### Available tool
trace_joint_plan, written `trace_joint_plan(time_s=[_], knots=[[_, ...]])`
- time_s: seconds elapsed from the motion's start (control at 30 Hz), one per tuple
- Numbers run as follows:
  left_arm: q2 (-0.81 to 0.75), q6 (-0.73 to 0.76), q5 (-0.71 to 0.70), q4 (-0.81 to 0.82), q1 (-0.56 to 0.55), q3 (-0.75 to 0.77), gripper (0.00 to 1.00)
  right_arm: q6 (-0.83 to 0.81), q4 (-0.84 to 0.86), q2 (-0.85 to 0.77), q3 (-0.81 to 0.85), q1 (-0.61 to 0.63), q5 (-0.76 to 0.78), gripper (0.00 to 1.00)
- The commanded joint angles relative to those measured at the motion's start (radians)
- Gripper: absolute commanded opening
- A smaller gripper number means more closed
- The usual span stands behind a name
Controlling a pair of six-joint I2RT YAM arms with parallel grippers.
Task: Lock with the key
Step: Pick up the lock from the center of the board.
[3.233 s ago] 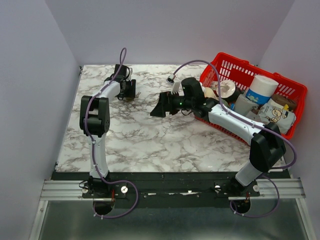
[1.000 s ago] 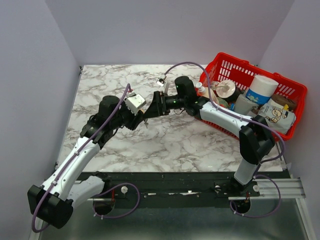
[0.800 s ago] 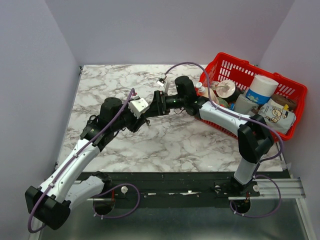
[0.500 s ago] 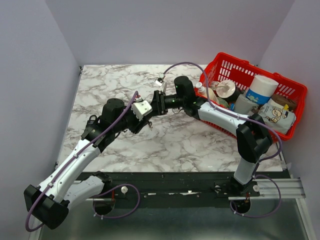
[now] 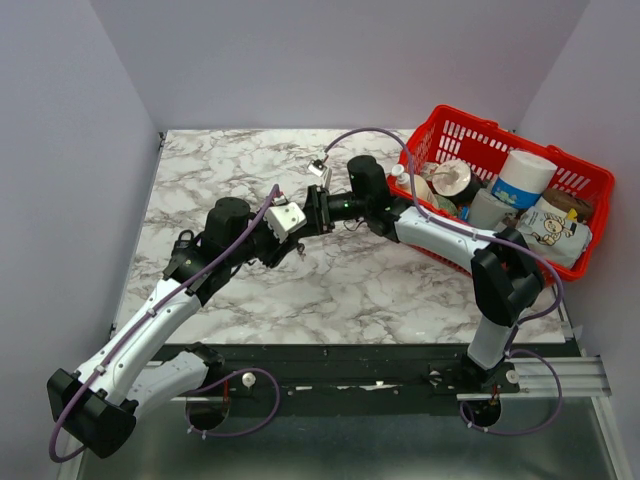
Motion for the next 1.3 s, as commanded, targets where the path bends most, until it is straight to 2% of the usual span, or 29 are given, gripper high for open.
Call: trace_joint_plan(time_s=[0.0, 0.17, 0.27, 0.3, 0.33, 0.37, 0.4, 0.5, 0.57, 0.63, 0.83, 1.03, 1.17, 1.27], knots=[[-0.019, 0.030, -0.016, 0.070, -0.007, 0.053, 0.00, -0.042, -0.031, -0.006, -0.029, 0.008, -0.017, 0.43], [-0.017, 0.040, 0.012, 0.067, -0.007, 0.052, 0.00, -0.057, -0.046, -0.002, -0.012, 0.008, -0.010, 0.37], [-0.008, 0.040, 0.022, 0.058, -0.008, 0.056, 0.00, -0.057, -0.046, -0.002, -0.001, 0.008, -0.010, 0.13], [-0.004, 0.041, 0.030, 0.047, -0.010, 0.058, 0.00, -0.057, -0.046, 0.000, 0.001, 0.008, -0.009, 0.01], [-0.005, 0.046, 0.038, 0.036, -0.010, 0.059, 0.04, -0.057, -0.046, 0.000, 0.004, 0.006, -0.007, 0.01], [-0.004, 0.067, 0.047, 0.023, -0.008, 0.064, 0.13, -0.059, -0.046, -0.002, 0.004, 0.008, -0.009, 0.01], [-0.005, 0.088, 0.080, -0.020, -0.008, 0.067, 0.29, -0.059, -0.049, -0.005, 0.005, 0.006, -0.007, 0.01], [-0.013, 0.161, 0.117, -0.098, -0.010, 0.064, 0.64, -0.065, -0.048, -0.017, 0.008, 0.003, 0.000, 0.01], [-0.017, 0.164, 0.096, -0.118, -0.008, 0.056, 0.74, -0.060, -0.048, -0.023, 0.013, 0.000, -0.001, 0.01], [-0.036, 0.173, 0.067, -0.146, -0.010, 0.052, 0.97, -0.053, -0.048, -0.026, 0.016, -0.009, -0.015, 0.01], [-0.169, 0.263, 0.079, -0.278, -0.008, 0.012, 0.99, -0.056, -0.051, -0.065, -0.021, -0.029, -0.039, 0.01], [-0.318, 0.296, 0.044, -0.370, -0.005, -0.051, 0.99, -0.155, -0.107, -0.100, -0.036, -0.029, -0.087, 0.01], [-0.317, 0.244, 0.033, -0.381, 0.007, 0.005, 0.97, -0.362, -0.239, -0.138, -0.027, -0.026, -0.089, 0.01], [-0.268, 0.227, 0.061, -0.363, 0.025, 0.068, 0.93, -0.536, -0.382, -0.174, -0.001, -0.018, -0.081, 0.01]])
